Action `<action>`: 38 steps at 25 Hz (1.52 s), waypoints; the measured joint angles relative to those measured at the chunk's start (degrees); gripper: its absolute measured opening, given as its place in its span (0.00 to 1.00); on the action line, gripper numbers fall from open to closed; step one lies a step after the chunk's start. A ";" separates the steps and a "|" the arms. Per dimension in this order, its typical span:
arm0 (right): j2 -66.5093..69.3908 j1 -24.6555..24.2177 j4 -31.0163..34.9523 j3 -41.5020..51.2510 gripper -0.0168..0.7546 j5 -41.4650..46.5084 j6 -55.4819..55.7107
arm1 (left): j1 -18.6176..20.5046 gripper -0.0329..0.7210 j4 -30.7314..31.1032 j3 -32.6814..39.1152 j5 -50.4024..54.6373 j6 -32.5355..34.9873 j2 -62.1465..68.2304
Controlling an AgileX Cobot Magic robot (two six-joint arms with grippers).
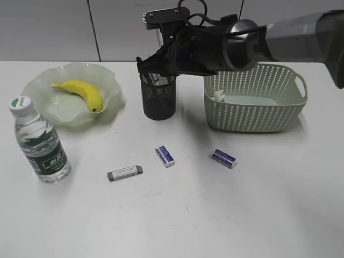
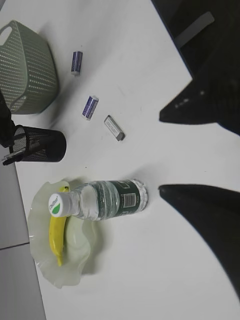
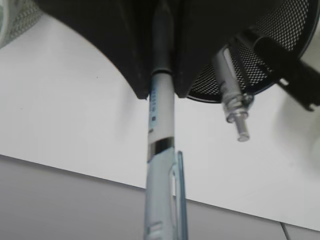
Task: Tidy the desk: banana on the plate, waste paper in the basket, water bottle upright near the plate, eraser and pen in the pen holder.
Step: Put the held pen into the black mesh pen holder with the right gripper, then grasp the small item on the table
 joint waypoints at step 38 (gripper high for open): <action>-55.01 2.94 44.99 35.99 0.42 32.12 -56.53 | 0.00 0.44 0.00 0.00 0.00 0.00 0.00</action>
